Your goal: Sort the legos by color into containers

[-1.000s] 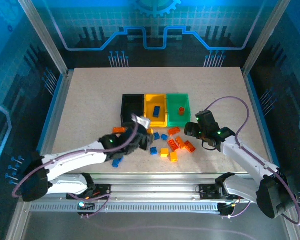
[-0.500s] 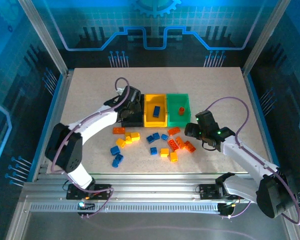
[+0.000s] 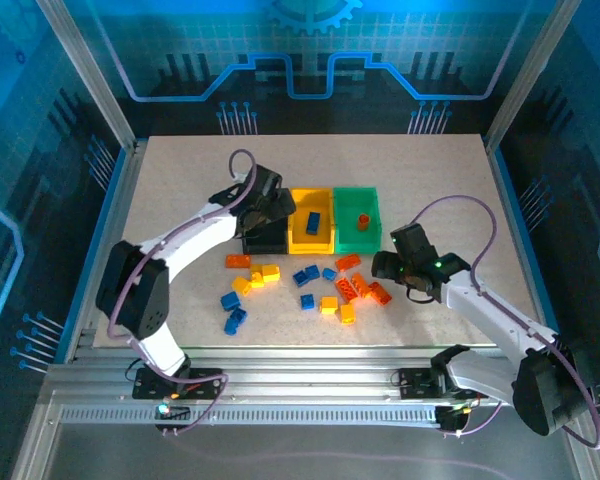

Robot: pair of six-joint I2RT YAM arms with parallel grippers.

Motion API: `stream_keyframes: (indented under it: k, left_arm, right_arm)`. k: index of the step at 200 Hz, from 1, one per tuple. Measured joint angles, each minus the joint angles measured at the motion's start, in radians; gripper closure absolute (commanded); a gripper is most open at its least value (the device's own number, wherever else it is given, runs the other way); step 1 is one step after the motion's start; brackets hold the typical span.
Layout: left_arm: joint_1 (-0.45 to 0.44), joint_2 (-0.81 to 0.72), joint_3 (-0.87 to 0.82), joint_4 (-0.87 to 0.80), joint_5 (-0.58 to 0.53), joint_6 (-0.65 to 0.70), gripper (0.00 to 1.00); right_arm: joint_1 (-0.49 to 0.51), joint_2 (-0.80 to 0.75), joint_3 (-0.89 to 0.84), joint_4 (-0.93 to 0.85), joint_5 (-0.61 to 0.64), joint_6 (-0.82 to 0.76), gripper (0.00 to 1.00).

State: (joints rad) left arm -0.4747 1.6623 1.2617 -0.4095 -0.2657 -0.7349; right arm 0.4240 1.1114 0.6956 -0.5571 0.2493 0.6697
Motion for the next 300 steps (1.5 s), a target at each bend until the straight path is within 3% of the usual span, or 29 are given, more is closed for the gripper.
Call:
stream_keyframes:
  k: [56, 111, 196, 272, 300]
  left_arm:
    - [-0.139, -0.319, -0.211, 0.072, 0.086, -0.005, 0.01]
    - [-0.140, -0.500, -0.430, 0.068, 0.098, -0.053, 0.01]
    - [-0.136, -0.564, -0.497, 0.067, 0.098, -0.055, 0.01]
    - [-0.130, -0.613, -0.531, 0.072, 0.098, -0.079, 0.01]
    - [-0.129, -0.617, -0.536, 0.076, 0.098, -0.079, 0.01]
  right_arm:
    - [0.014, 0.081, -0.010, -0.032, -0.023, -0.037, 0.22]
    - [0.127, 0.204, -0.005, -0.071, 0.018, -0.036, 0.26]
    - [0.166, 0.314, 0.071, -0.039, 0.060, -0.017, 0.34]
    - [0.192, 0.161, 0.048, -0.115, 0.083, -0.007, 0.27]
    - [0.192, 0.182, 0.048, -0.132, 0.083, -0.008, 0.26]
